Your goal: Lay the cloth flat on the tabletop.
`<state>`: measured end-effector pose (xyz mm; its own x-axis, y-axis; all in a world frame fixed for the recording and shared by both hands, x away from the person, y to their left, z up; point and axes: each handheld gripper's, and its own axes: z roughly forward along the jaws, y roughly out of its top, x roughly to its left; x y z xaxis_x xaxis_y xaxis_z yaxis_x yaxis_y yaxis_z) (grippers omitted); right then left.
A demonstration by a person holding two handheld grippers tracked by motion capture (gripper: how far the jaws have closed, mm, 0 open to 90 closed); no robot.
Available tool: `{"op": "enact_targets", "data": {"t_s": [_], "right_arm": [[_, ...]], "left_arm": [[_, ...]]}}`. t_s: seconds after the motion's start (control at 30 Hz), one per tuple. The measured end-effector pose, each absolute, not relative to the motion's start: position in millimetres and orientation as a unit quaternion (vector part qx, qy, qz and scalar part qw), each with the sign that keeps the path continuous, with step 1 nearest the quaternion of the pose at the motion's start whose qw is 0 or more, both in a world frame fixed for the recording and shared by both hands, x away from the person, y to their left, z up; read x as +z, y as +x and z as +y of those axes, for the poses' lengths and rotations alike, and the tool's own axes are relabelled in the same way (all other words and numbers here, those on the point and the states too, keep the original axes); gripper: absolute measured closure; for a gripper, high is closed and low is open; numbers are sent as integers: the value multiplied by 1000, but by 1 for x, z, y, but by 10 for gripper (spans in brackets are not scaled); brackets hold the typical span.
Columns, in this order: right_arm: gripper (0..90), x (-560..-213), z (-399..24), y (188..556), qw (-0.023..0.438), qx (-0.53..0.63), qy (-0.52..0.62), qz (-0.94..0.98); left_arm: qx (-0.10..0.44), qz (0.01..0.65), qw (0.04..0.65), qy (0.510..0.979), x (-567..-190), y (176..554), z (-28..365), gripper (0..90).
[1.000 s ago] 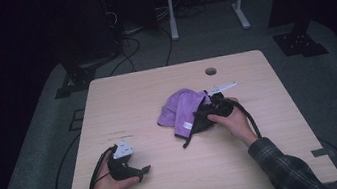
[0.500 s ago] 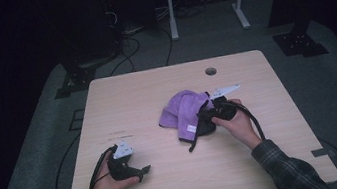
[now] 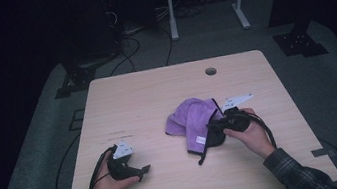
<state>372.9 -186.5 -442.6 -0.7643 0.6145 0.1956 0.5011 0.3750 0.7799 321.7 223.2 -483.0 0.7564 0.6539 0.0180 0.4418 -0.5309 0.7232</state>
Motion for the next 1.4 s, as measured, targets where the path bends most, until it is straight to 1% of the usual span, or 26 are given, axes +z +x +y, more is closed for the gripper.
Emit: {"op": "enact_targets", "data": {"t_s": [0.03,0.1,0.2,0.23,0.33,0.43,0.6,0.87,1.07,1.4], "right_arm": [[759,-443,-189,371,63,444,337,828],[690,-445,-194,366,66,443,337,828],[638,-446,-203,359,74,439,338,829],[631,-446,-207,357,81,436,339,830],[607,-446,-217,352,88,436,346,826],[588,-447,-227,350,96,432,353,824],[575,-449,-240,352,110,426,364,821],[567,-452,-245,355,116,417,371,822],[563,-453,-245,355,117,414,370,824],[564,-455,-245,356,118,409,369,826]], "left_arm": [[145,320,368,861,-482,321,223,55],[145,317,367,862,-480,320,224,145],[140,310,373,863,-478,318,221,249],[141,306,376,863,-477,317,219,258],[148,288,396,860,-470,314,212,324],[133,277,423,853,-463,313,202,398],[114,257,443,851,-456,313,182,484],[93,217,456,858,-451,314,141,524],[77,199,461,861,-450,316,114,527],[73,174,442,877,-460,318,71,505]]}}
